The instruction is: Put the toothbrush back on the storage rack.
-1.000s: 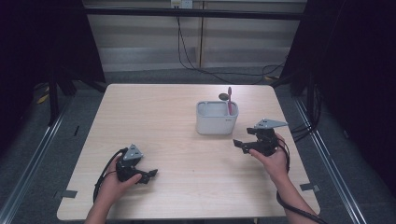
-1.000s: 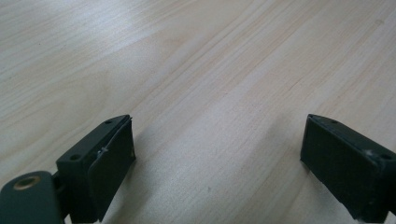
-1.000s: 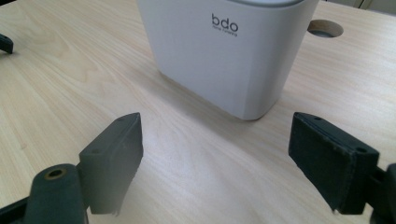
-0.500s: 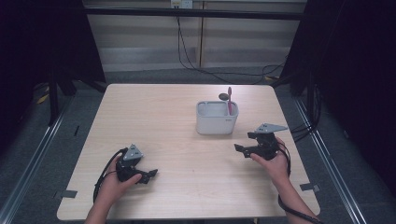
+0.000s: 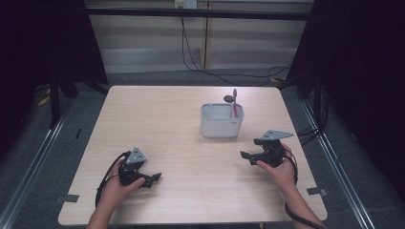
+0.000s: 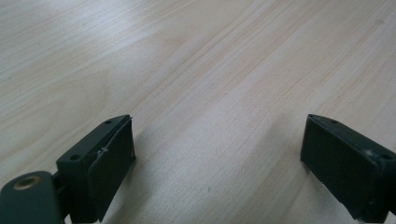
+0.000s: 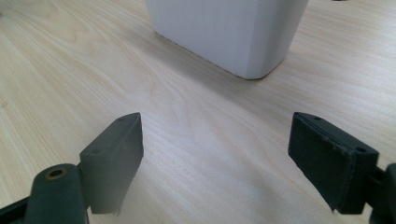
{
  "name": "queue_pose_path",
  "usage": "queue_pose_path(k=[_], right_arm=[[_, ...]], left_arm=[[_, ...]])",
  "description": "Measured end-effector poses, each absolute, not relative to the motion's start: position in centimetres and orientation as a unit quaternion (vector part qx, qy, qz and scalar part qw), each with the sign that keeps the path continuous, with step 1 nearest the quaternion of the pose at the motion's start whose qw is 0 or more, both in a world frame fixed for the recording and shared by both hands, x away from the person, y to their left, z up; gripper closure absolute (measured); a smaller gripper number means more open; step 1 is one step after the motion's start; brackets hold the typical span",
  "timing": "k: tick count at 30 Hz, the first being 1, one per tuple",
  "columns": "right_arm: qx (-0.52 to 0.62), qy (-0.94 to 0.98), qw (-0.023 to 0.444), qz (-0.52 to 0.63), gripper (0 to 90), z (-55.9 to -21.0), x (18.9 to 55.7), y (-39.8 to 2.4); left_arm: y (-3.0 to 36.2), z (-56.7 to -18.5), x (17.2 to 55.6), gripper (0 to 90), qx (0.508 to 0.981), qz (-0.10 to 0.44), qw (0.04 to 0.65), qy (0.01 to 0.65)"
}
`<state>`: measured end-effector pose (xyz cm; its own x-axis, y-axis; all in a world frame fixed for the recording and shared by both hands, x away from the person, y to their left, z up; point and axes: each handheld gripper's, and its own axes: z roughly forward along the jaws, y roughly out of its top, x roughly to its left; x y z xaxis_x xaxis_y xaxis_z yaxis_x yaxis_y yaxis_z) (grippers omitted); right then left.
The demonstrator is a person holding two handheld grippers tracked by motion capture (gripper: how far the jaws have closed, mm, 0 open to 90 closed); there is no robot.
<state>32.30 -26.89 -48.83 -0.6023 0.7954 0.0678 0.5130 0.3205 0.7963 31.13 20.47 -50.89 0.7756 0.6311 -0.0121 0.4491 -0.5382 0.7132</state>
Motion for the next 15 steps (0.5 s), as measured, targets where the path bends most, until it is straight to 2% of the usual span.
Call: queue_pose_path(k=[15], right_arm=[[0.425, 0.799, 0.165, 0.392, 17.7, -50.5, 32.1, -27.7]], left_arm=[[20.5, -50.9, 31.1, 9.4, 0.868, 0.124, 0.366, 0.311]])
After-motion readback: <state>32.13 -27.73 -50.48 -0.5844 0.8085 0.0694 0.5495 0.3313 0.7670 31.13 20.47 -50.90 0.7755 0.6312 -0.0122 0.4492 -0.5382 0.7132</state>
